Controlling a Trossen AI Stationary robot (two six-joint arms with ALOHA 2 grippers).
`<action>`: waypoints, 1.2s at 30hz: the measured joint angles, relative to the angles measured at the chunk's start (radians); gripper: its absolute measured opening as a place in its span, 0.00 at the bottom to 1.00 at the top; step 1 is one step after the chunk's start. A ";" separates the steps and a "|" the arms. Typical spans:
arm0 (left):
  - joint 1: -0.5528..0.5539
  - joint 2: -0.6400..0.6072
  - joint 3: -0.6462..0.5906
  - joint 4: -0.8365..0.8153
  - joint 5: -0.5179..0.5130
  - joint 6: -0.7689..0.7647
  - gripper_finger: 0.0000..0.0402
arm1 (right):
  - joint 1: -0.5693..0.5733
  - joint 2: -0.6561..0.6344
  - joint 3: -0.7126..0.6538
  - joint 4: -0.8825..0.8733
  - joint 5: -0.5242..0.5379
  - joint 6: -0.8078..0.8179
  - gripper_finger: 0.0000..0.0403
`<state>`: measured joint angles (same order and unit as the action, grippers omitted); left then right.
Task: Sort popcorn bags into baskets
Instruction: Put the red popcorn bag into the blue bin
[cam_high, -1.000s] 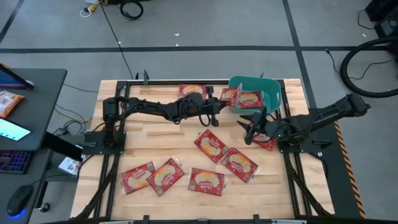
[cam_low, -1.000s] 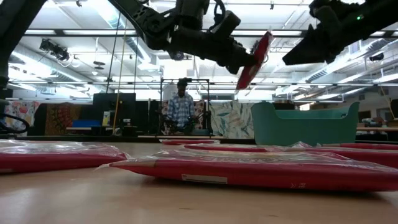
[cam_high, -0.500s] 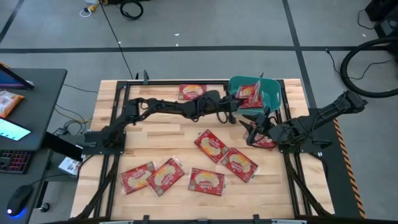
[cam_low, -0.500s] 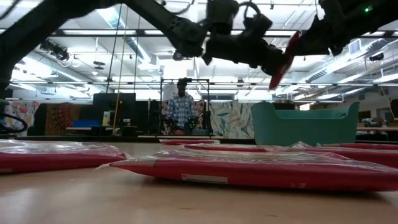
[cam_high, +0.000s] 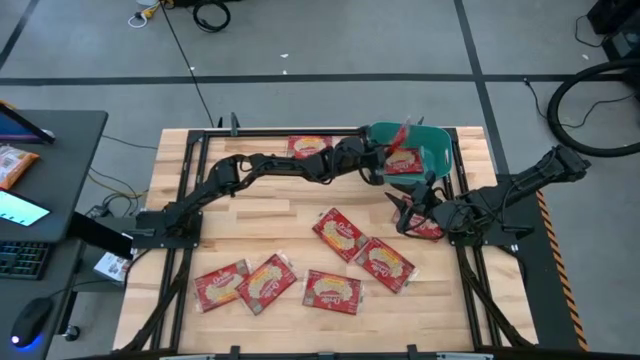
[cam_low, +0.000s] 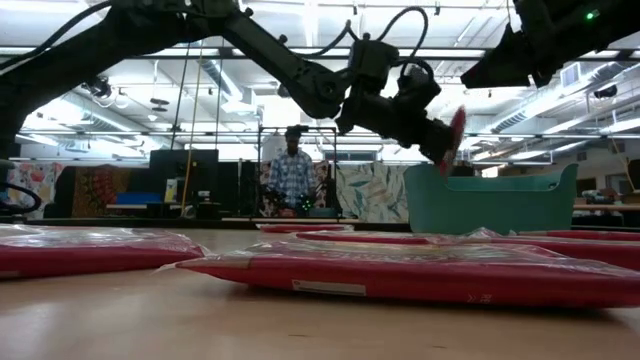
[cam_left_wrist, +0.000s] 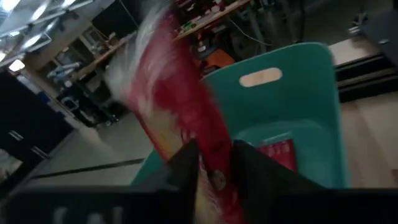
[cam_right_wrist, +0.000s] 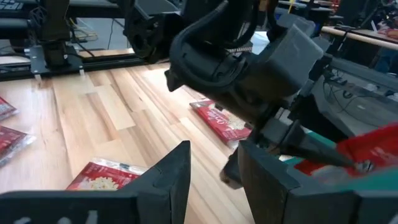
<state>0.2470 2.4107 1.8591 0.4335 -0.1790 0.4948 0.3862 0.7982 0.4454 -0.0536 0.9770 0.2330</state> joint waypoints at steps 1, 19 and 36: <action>-0.002 0.000 0.000 0.002 0.003 -0.014 0.33 | 0.000 0.000 0.000 0.000 0.000 0.000 0.35; -0.044 -0.165 0.000 -0.338 0.003 -0.012 0.44 | 0.000 0.000 0.000 0.009 -0.027 -0.066 0.35; -0.119 -0.236 -0.001 -0.592 -0.124 0.009 0.36 | -0.055 -0.001 0.000 0.038 -0.021 -0.218 0.35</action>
<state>0.1275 2.1746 1.8584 -0.1588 -0.3027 0.5037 0.3316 0.7971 0.4450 -0.0158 0.9564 0.0147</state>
